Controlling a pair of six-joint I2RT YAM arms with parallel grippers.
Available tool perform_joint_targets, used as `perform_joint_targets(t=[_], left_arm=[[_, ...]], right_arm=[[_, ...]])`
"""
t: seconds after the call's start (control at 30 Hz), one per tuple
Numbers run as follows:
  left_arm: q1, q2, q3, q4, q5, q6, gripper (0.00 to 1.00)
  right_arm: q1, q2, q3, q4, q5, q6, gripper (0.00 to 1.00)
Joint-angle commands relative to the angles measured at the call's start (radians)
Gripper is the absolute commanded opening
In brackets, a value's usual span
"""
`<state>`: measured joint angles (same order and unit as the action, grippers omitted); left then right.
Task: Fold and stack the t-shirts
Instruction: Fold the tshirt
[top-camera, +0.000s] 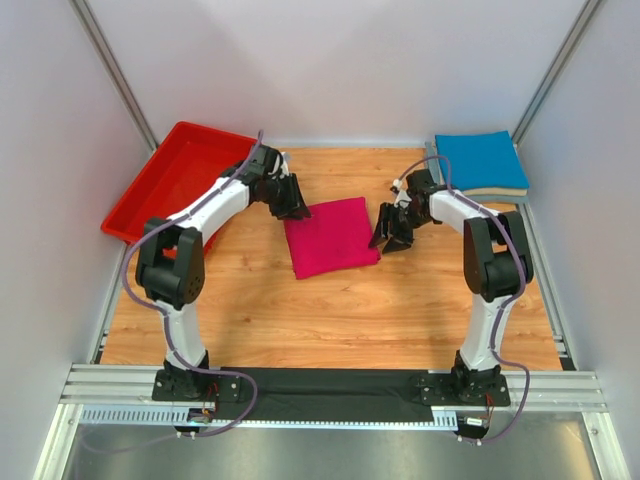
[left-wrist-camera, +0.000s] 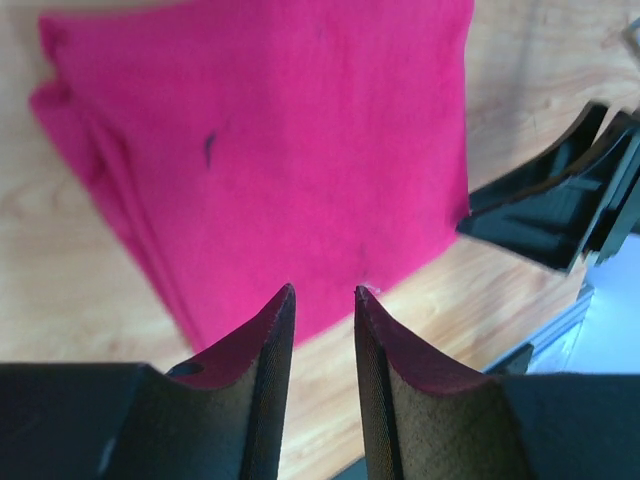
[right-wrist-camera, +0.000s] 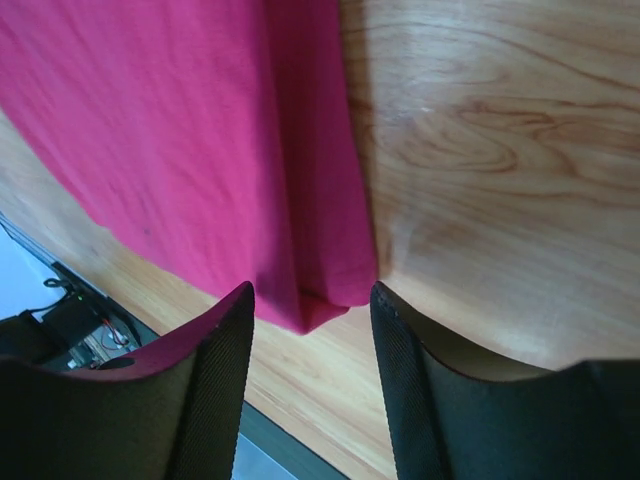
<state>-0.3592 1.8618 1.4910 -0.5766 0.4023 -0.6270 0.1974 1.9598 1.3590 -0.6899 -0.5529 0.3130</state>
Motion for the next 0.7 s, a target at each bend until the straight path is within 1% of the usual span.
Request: perform_joint_targets(t=[0.0, 0.03, 0.07, 0.13, 0.2, 0.23, 0.3, 0.37, 0.4, 0.5, 0.6, 0.67], left_arm=[[-0.001, 0.129, 0.079, 0.041, 0.038, 0.013, 0.38], [-0.001, 0.179, 0.097, 0.041, 0.035, 0.024, 0.38], [-0.001, 0.203, 0.112, 0.037, 0.032, 0.035, 0.37], [0.003, 0.272, 0.156, 0.017, 0.018, 0.065, 0.37], [0.014, 0.307, 0.185, 0.008, 0.010, 0.078, 0.36], [0.020, 0.330, 0.190, 0.011, 0.009, 0.078, 0.36], [0.038, 0.344, 0.190, 0.036, 0.007, 0.073, 0.36], [0.058, 0.350, 0.201, 0.050, 0.004, 0.067, 0.36], [0.065, 0.355, 0.207, 0.055, 0.009, 0.069, 0.36], [0.089, 0.364, 0.241, 0.050, 0.021, 0.070, 0.36], [0.103, 0.370, 0.294, 0.000, 0.004, 0.098, 0.36], [0.108, 0.370, 0.325, -0.069, -0.019, 0.140, 0.37]], right_arm=[[-0.012, 0.031, 0.034, 0.007, -0.067, -0.080, 0.51], [-0.012, 0.034, 0.022, 0.021, -0.082, -0.078, 0.49], [-0.010, 0.025, 0.005, 0.070, -0.125, -0.072, 0.50], [-0.009, 0.016, -0.058, 0.125, -0.163, -0.048, 0.50], [-0.007, 0.010, -0.105, 0.191, -0.188, -0.028, 0.49], [-0.006, 0.014, -0.118, 0.208, -0.197, -0.008, 0.43], [-0.004, 0.016, -0.136, 0.233, -0.196, 0.004, 0.39], [-0.003, 0.004, -0.170, 0.253, -0.173, 0.017, 0.30], [-0.003, -0.001, -0.190, 0.257, -0.160, 0.020, 0.21], [0.000, -0.019, -0.222, 0.286, -0.162, 0.044, 0.08], [0.011, -0.039, -0.250, 0.302, -0.154, 0.075, 0.01], [0.017, -0.059, -0.262, 0.297, -0.113, 0.106, 0.00]])
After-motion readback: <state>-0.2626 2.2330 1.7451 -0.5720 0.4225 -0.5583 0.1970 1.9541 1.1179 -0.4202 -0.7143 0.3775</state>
